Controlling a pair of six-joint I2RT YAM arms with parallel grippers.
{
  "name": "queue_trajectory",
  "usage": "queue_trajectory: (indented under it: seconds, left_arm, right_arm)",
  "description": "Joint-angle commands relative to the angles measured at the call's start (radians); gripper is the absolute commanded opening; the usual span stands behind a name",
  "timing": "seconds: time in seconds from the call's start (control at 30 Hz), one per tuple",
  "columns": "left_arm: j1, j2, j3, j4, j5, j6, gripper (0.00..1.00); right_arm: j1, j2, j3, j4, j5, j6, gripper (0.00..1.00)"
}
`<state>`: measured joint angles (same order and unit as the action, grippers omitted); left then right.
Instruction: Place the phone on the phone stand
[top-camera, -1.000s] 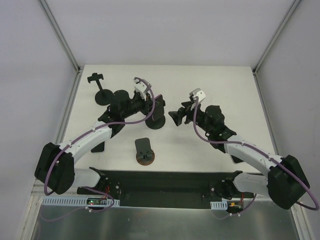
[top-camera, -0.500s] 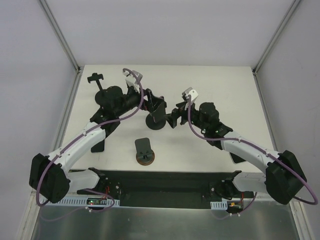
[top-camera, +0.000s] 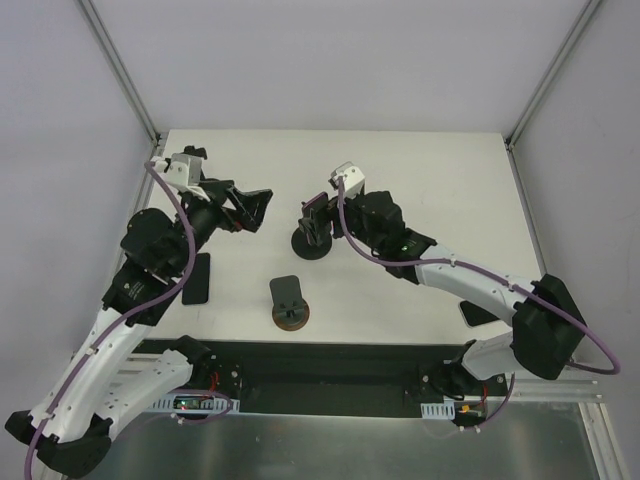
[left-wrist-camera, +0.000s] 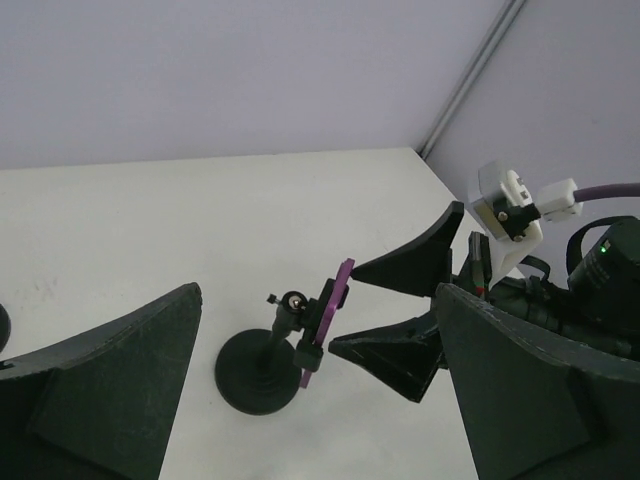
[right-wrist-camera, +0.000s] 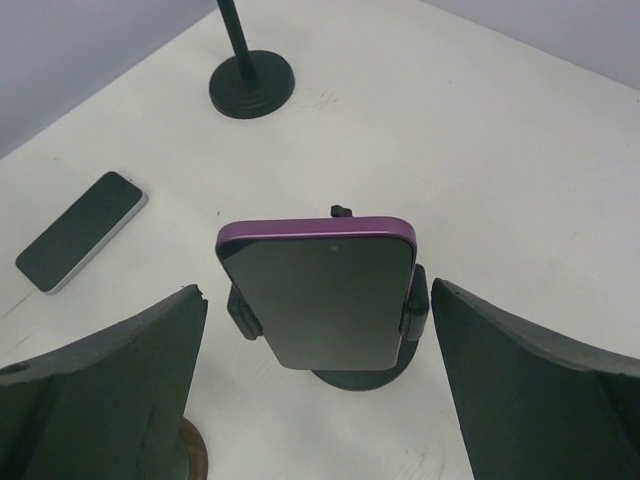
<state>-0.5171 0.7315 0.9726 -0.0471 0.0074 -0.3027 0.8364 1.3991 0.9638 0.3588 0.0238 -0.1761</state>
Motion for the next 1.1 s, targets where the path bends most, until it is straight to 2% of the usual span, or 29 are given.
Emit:
queue_trajectory:
  seconds: [0.0,0.17,0.43,0.53,0.7,0.9,1.03,1.07]
  left_arm:
    - [-0.001,0.011,0.034,-0.028,-0.078,0.066,0.99]
    - [0.000,0.039,0.031,-0.027,-0.076,0.117,0.99]
    - [0.002,0.069,0.009,0.018,-0.095,0.178,0.99]
    - [0.009,0.054,-0.026,0.035,-0.077,0.182,0.99]
    - [0.098,0.008,-0.089,0.044,-0.020,0.151,0.99]
    - [0.112,-0.043,-0.129,0.044,-0.040,0.166,0.99]
    - [0.115,-0.038,-0.129,0.044,-0.026,0.166,0.99]
    - [0.115,-0.034,-0.130,0.044,-0.018,0.160,0.99]
  right_arm:
    - [0.009,0.031,0.067,-0.012,0.090,-0.033,0.96]
    - [0.018,0.077,0.084,0.005,0.054,-0.034,0.96]
    - [0.056,0.123,0.115,0.028,0.143,-0.043,0.99]
    - [0.059,0.129,0.109,0.040,0.171,-0.046,0.93]
    - [0.063,0.129,0.095,0.060,0.192,-0.056,0.77]
    - [0.063,0.129,0.082,0.075,0.206,-0.065,0.53]
    - [0.067,0.117,0.067,0.081,0.234,-0.056,0.32]
    - [0.076,0.113,0.064,0.086,0.246,-0.057,0.31]
